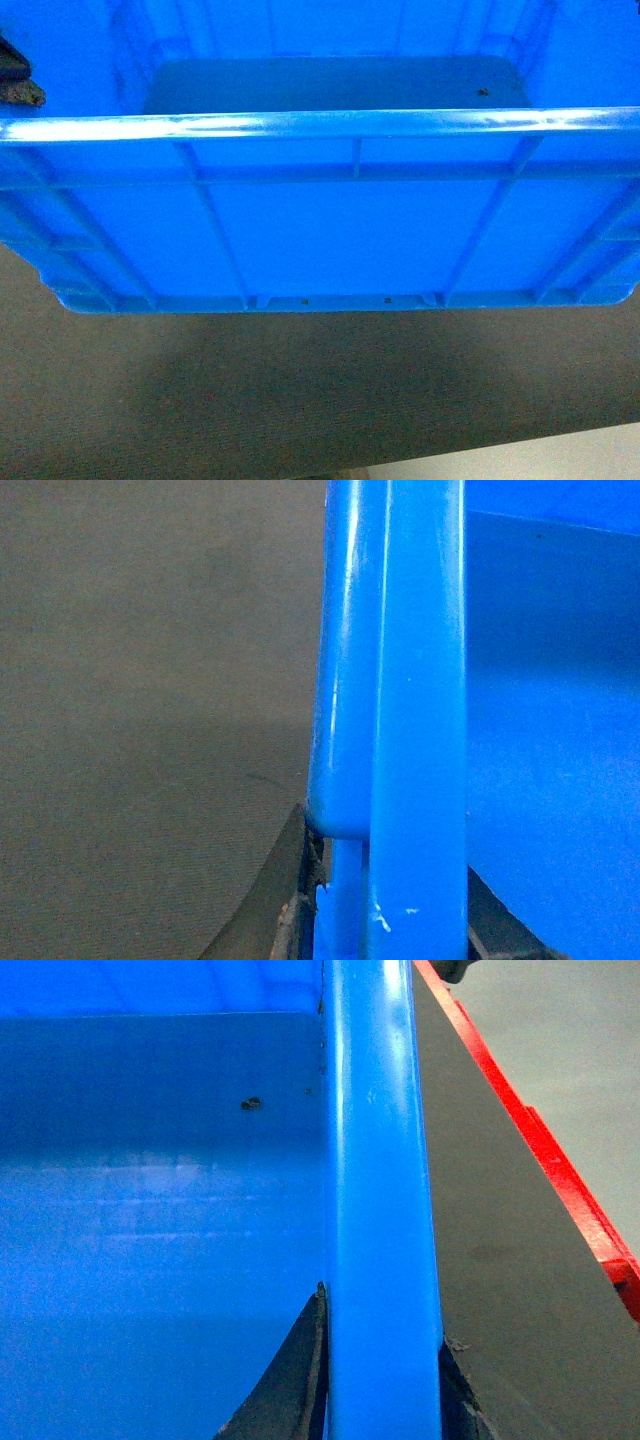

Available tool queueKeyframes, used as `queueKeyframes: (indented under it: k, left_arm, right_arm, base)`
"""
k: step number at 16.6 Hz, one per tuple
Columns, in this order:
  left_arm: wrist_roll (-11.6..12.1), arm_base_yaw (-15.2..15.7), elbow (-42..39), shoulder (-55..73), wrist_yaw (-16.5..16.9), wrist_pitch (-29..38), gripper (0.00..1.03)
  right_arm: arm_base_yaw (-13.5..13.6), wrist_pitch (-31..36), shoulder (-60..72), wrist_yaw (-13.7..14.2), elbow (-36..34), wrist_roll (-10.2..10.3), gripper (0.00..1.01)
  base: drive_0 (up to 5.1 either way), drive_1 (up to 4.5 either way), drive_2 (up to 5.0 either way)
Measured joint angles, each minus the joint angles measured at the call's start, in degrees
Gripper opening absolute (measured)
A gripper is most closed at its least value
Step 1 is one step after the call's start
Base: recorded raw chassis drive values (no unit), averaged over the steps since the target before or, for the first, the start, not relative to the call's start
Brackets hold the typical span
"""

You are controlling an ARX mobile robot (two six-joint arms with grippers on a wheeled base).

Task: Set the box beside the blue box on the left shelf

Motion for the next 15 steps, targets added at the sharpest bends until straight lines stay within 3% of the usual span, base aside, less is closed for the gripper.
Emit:
queueKeyframes:
  k: [15]
  left_arm:
    - [0.0,0.0,0.0,0.0,0.02,0.02,0.17]
  right_arm:
    - [0.0,0.04,0.0,0.09,0.0,-0.02,0.21]
  base:
    - [-1.7,-1.66,-1.7]
